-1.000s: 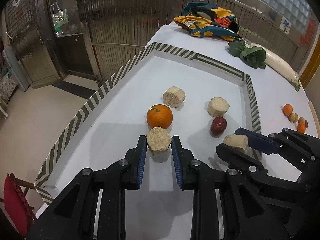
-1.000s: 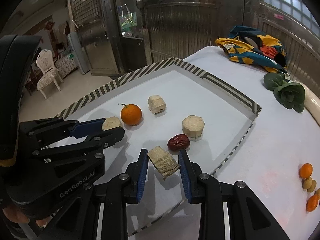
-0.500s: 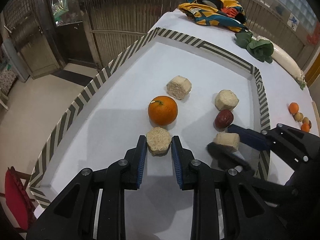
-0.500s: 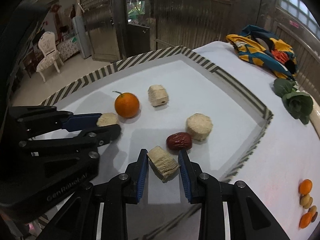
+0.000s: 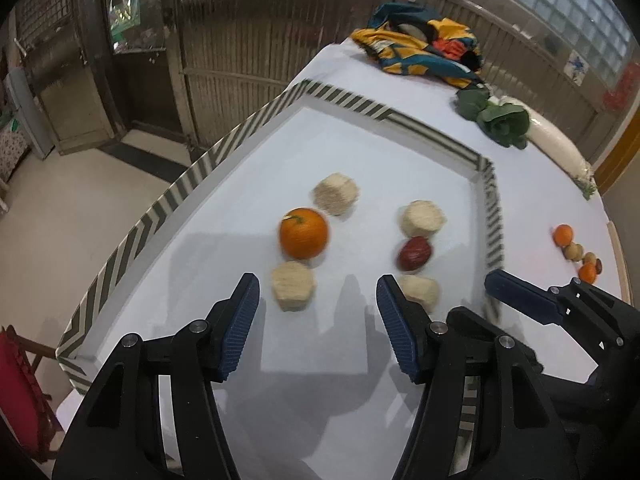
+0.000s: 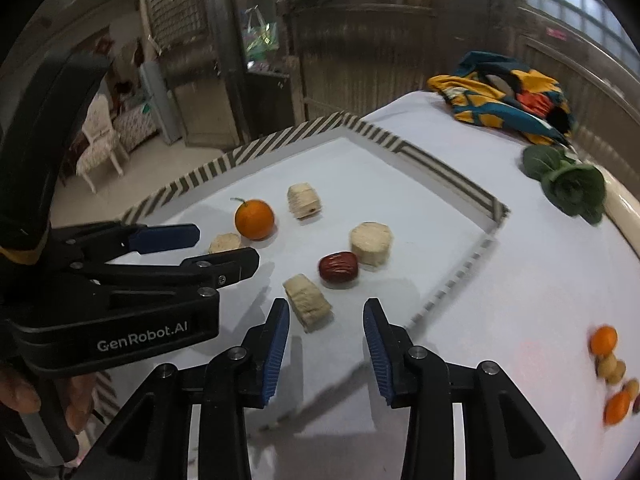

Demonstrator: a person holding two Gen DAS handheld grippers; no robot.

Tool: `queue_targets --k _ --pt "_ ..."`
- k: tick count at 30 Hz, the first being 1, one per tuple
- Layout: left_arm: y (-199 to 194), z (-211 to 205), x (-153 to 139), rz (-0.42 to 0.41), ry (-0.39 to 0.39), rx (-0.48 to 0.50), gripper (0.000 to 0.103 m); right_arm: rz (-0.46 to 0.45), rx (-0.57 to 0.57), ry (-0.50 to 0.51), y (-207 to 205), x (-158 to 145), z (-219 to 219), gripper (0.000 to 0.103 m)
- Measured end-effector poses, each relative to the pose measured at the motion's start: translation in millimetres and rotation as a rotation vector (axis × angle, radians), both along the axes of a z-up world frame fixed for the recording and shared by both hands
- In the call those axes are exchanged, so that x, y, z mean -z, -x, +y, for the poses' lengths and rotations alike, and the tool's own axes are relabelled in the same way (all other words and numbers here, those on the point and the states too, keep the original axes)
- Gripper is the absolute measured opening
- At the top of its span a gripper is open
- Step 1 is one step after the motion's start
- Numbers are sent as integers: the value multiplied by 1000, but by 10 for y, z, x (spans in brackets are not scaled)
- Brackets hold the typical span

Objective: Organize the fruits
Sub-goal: 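Move both tools back toward the loose fruits on the table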

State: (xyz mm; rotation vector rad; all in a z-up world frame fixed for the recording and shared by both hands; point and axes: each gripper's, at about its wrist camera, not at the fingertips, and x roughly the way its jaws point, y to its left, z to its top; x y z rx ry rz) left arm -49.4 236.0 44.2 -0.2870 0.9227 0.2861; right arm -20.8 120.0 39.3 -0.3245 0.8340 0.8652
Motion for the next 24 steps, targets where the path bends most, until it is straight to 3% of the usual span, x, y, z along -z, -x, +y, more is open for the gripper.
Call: queue_targets --k 8,24 --pt "-4 -475 -159 -49 -28 92 61 -1 103 -101 62 -215 -559 38" --pt "-324 -1693 -153 -58 -43 330 61 13 370 -89 -151 -63 -2072 40"
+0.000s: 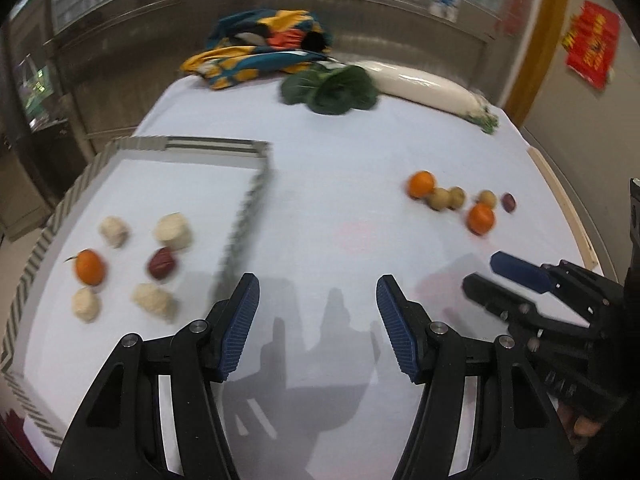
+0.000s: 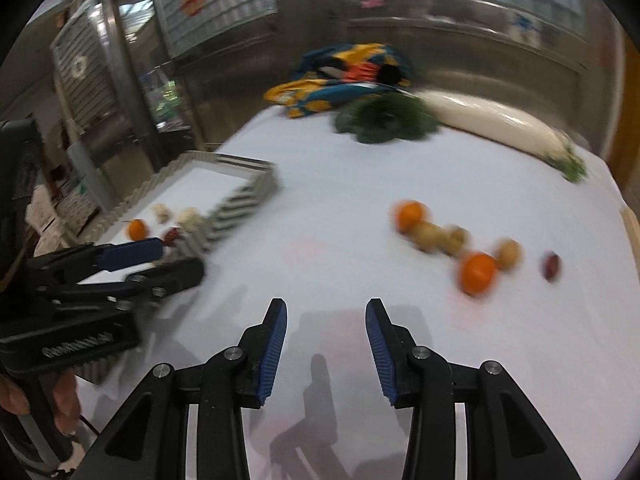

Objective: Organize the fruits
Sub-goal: 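Move both tools back toward the loose fruits on the table, then grasp an orange with the right tool while the left tool grasps an orange and yellow fruit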

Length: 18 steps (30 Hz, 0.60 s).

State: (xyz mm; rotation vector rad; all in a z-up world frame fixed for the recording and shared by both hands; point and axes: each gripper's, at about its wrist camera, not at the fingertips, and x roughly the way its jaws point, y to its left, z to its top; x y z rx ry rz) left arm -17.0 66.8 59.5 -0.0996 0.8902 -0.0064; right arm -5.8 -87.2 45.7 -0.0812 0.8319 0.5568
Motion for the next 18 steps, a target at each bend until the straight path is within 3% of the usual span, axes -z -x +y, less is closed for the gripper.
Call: queue_targets --k 9,18 --pt "-367 -590 131 43 7 100 61 34 158 25 -337 202 -839 40" --pt "-706 -734 295 86 -1 92 61 49 94 43 -783 360 -673 40"
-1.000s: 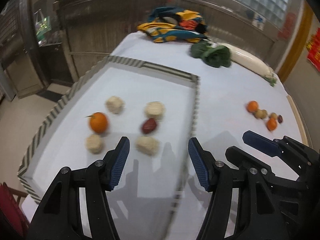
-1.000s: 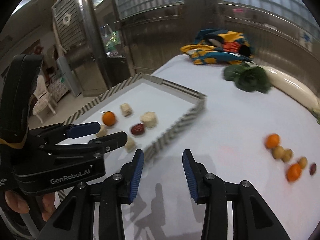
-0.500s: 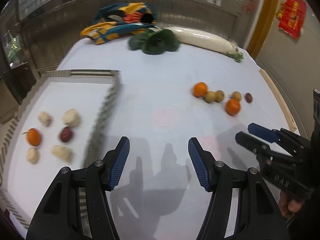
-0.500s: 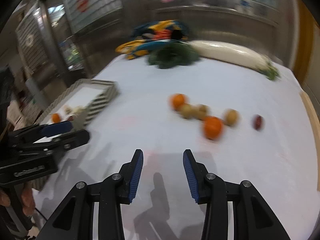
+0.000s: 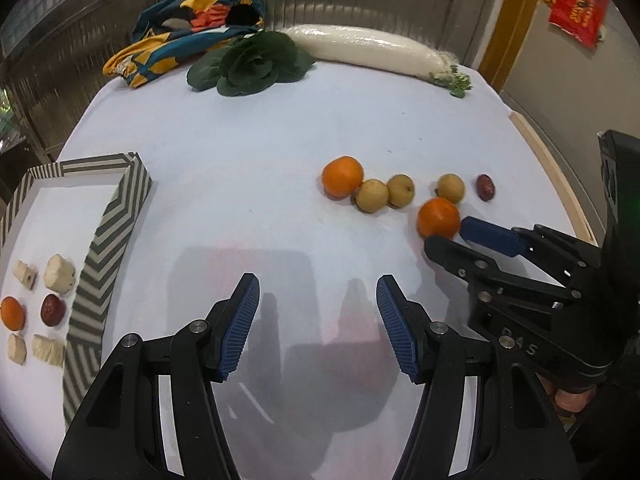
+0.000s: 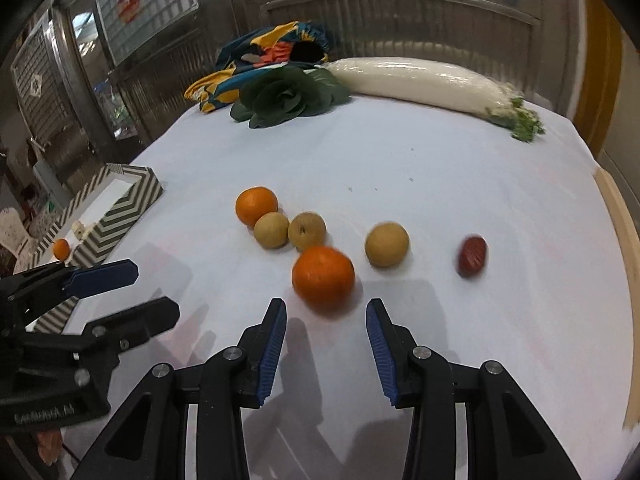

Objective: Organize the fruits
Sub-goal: 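Grasp an orange with the right tool while the left tool grasps an orange and yellow fruit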

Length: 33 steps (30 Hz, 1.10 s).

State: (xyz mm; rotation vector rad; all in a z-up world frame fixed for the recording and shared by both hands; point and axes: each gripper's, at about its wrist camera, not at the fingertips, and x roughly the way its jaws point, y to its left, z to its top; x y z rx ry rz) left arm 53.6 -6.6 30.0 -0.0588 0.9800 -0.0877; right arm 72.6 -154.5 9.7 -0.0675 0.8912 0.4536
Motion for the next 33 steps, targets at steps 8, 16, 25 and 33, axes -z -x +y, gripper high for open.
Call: queue_targets --k 8,16,25,33 --pt "-284 -19 79 15 -5 -22 61 -22 -14 -4 -65 -16 -63 32" --pt "-515 -209 168 3 -35 -11 61 13 41 -37 -141 -5 -307 32" --pt "-711 -312 171 -30 -22 6 61 29 27 -50 -148 13 -328 32" --pt "-791 -339 175 -46 4 13 59 28 28 -50 -150 16 -325 32"
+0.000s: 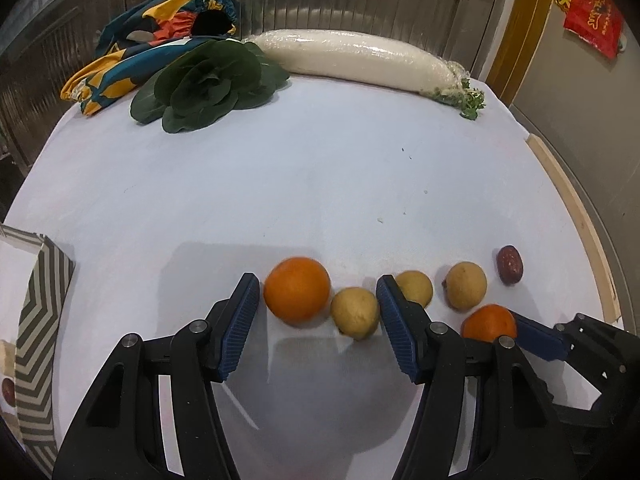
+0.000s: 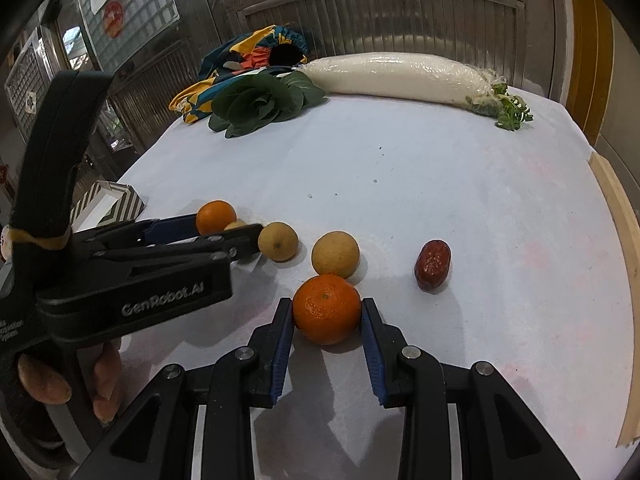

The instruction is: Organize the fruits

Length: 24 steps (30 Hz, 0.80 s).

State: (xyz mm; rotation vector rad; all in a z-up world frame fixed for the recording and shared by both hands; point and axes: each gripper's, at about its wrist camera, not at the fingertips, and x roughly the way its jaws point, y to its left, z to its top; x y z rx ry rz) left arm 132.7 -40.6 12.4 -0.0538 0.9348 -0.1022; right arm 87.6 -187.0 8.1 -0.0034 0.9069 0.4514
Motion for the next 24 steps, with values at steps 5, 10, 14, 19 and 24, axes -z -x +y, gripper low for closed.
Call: queue_targets --k 5,10,14,19,24 --pt "59 4 -4 -4 -24 10 47 0 1 -1 2 0 -6 32" --pt "207 48 -41 19 11 30 46 2 0 -15 4 -6 -11 32" --pt "452 139 -81 21 9 23 46 2 -6 -4 75 -26 72 32" --pt "769 344 -173 -6 -20 -25 46 -42 -44 9 314 -167 314 32" --pt "1062 564 -248 -23 -20 -40 46 -68 -67 13 604 -216 567 32"
